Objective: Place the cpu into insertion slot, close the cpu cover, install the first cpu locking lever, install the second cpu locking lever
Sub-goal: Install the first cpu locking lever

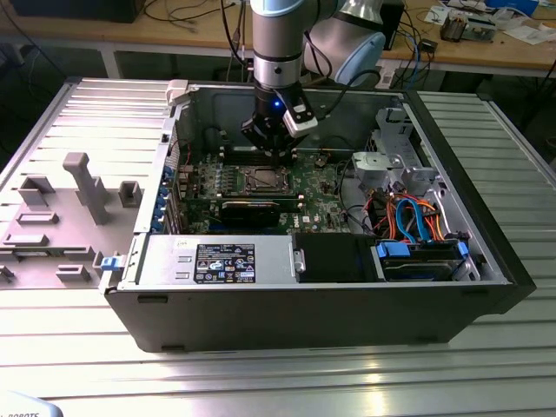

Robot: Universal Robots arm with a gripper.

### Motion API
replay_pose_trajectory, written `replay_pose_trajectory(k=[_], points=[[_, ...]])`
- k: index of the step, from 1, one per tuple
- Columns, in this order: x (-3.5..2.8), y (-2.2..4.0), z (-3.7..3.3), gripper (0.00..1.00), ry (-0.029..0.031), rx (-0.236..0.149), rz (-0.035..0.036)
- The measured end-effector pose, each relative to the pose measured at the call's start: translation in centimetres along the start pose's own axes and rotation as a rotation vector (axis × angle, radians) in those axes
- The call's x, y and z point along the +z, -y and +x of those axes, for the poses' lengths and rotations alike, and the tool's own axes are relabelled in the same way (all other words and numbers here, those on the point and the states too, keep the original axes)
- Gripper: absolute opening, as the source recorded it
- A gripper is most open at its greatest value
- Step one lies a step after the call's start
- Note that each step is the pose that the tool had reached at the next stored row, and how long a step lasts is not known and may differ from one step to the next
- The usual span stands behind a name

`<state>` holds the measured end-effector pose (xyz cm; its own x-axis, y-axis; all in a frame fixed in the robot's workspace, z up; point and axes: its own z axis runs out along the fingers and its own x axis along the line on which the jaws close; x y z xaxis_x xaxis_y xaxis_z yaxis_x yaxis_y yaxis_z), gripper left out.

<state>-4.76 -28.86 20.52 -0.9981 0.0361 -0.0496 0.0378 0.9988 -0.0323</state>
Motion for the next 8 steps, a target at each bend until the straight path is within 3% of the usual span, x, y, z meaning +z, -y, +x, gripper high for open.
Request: replay_pose_trajectory(k=[6,8], points=[[0.09,0.0,0.01,0.11,0.0004,0.0,0.0074],[0.16,-0.01,0.01,0.11,0.0007,-0.001,0.0135]])
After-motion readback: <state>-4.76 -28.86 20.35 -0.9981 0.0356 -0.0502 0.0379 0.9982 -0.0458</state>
